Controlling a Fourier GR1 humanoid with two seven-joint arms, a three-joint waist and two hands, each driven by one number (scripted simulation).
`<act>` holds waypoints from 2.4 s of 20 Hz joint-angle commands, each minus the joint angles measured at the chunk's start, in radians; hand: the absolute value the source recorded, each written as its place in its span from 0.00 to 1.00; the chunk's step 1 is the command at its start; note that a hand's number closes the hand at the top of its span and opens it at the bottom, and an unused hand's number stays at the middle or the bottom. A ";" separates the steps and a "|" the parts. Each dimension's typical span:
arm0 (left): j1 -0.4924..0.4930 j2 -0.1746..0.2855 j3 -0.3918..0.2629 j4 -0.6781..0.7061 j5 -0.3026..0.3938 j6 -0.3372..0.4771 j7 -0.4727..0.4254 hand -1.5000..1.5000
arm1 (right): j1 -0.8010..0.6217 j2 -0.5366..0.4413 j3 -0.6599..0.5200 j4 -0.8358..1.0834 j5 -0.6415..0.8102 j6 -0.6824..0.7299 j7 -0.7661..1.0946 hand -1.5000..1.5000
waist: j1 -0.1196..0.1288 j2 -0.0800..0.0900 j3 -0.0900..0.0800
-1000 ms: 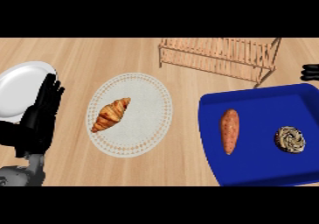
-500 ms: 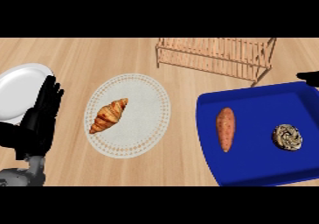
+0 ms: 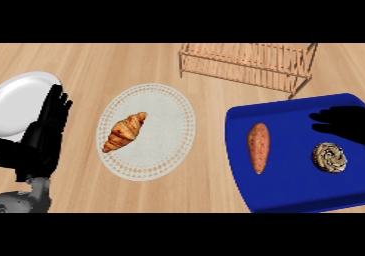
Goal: Pick the cupcake from the tray and place it in the tiered shelf
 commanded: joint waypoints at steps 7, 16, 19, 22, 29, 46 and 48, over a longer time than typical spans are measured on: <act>0.048 -0.038 0.005 -0.035 -0.050 -0.003 -0.012 0.50 | 0.097 -0.013 0.116 0.265 0.409 -0.338 -0.311 0.00 | 0.005 -0.001 -0.003; 0.026 -0.070 0.082 0.000 -0.068 -0.081 -0.002 0.50 | 0.068 0.061 0.101 0.310 0.483 -0.307 -0.386 0.00 | -0.004 -0.003 -0.004; 0.010 -0.069 0.074 -0.037 -0.080 -0.085 0.050 0.50 | -0.013 0.124 0.160 0.501 0.570 -0.407 -0.433 0.00 | 0.005 -0.001 -0.003; 0.030 -0.072 0.087 -0.110 -0.107 -0.066 0.111 0.50 | -0.034 0.133 0.136 0.514 0.587 -0.371 -0.422 0.00 | 0.003 -0.002 -0.003; 0.060 -0.110 0.129 0.009 -0.106 -0.139 -0.014 0.50 | 0.026 0.200 0.140 0.548 0.622 -0.469 -0.487 0.00 | -0.003 -0.002 -0.004; 0.016 -0.177 0.162 -0.025 -0.170 -0.156 0.066 0.50 | -0.055 0.274 0.159 0.787 0.817 -0.654 -0.631 1.00 | 0.002 -0.001 -0.003; 0.006 -0.167 0.155 -0.087 -0.189 -0.151 0.132 0.50 | 0.004 0.283 0.130 0.780 0.815 -0.732 -0.647 1.00 | -0.002 -0.002 -0.003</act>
